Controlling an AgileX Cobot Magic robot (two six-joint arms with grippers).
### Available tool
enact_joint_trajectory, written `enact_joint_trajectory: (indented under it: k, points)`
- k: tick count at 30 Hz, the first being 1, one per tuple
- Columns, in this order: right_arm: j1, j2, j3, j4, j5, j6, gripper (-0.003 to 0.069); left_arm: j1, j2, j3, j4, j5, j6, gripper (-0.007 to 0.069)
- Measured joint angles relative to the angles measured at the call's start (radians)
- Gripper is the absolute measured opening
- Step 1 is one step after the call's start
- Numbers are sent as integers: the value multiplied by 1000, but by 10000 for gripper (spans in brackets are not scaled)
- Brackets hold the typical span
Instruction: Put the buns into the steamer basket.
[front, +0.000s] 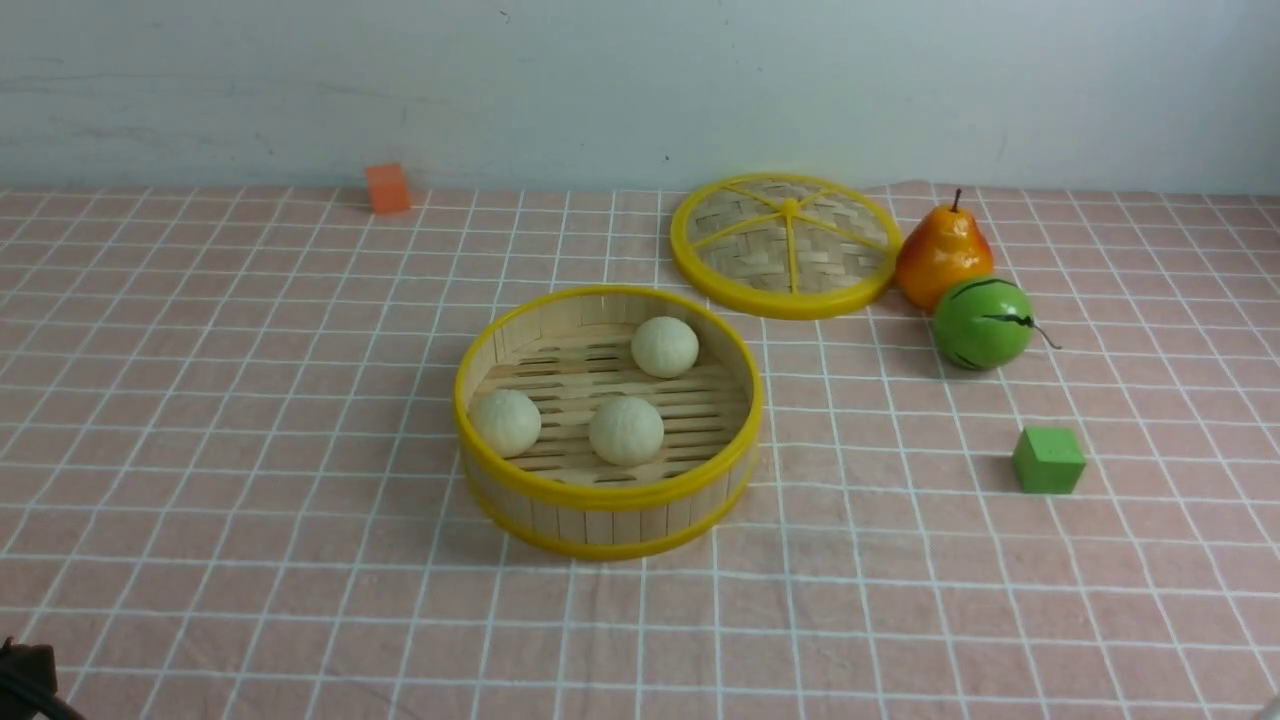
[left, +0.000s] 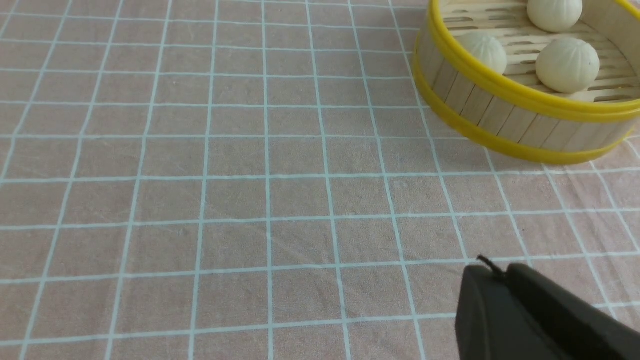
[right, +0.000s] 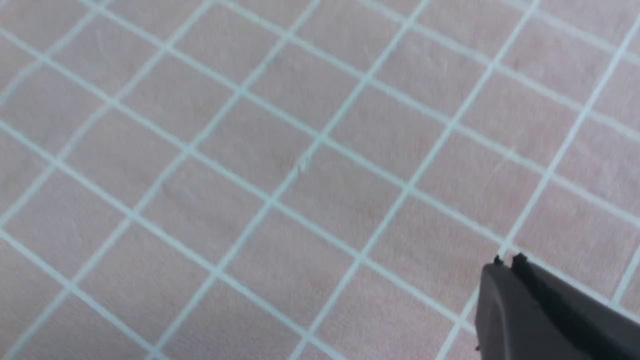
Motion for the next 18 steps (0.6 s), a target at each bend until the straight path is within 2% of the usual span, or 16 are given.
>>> enact_joint_trajectory:
  k: [2,7,9,12,14,18]
  points:
    - [0,-48,52,-25,-55,0,-1,0,0,0,0,0,0,36]
    - [-7,-193,137,-181,-199,-1,-10,0,0,0,0,0,0,39]
    - [-50,-317,205,-244,-266,-1,-10,0,0,0,0,1,0,39]
    - [-153,-511,228,-200,-244,10,-10,0,0,0,0,3,0,39]
    - [-262,-631,228,-92,-232,17,-10,0,0,0,0,4,0,41]
    - [-394,-672,228,-15,-193,22,-10,0,-1,0,0,7,0,49]
